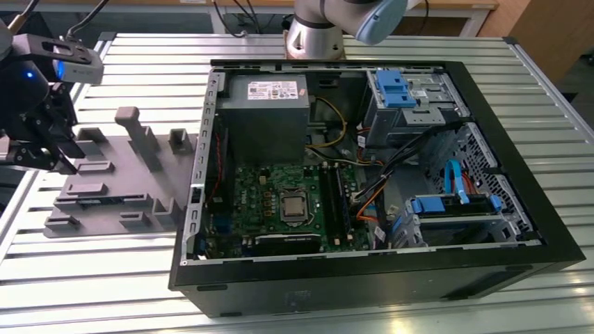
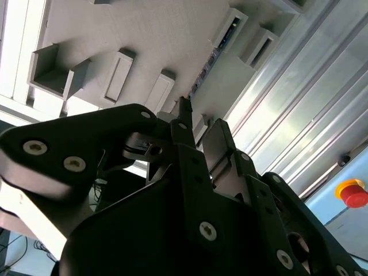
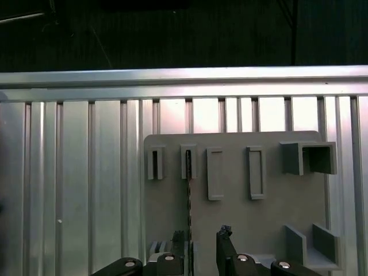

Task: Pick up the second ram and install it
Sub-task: 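Pick up the second ram and move it above second insertion slot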

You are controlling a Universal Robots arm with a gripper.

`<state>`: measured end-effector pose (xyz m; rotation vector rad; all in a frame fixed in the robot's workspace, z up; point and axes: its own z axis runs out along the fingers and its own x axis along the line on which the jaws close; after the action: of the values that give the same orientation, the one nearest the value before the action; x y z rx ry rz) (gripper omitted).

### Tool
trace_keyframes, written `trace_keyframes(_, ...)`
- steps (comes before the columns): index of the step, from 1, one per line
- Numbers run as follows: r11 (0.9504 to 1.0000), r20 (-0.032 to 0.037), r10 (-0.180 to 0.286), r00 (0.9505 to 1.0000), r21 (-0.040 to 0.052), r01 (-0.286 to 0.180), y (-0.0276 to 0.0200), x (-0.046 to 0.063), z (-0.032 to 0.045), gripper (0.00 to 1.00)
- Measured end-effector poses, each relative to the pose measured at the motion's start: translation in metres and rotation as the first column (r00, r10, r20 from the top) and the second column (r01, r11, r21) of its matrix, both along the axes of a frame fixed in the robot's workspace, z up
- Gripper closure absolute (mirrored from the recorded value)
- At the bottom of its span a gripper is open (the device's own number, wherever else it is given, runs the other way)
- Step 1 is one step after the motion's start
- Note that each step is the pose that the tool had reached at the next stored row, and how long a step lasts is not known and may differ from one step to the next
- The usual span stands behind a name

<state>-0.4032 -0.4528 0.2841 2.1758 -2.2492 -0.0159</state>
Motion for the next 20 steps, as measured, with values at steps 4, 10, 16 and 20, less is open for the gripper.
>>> trace_keyframes(4,1.0,-0.0001,0.001,1.0,0.0,-0.001,-0.0001,0.0,-0.0025,0.64)
trace_keyframes(10,1.0,-0.0017,0.003,1.0,0.0001,-0.003,-0.0003,0.0,-0.0074,0.64)
trace_keyframes(16,1.0,-0.0058,0.005,1.0,0.0,-0.005,-0.0015,0.0,-0.0126,0.64)
trace_keyframes(20,1.0,-0.0063,0.006,1.0,0.0001,-0.006,-0.0033,0.0,-0.016,0.64)
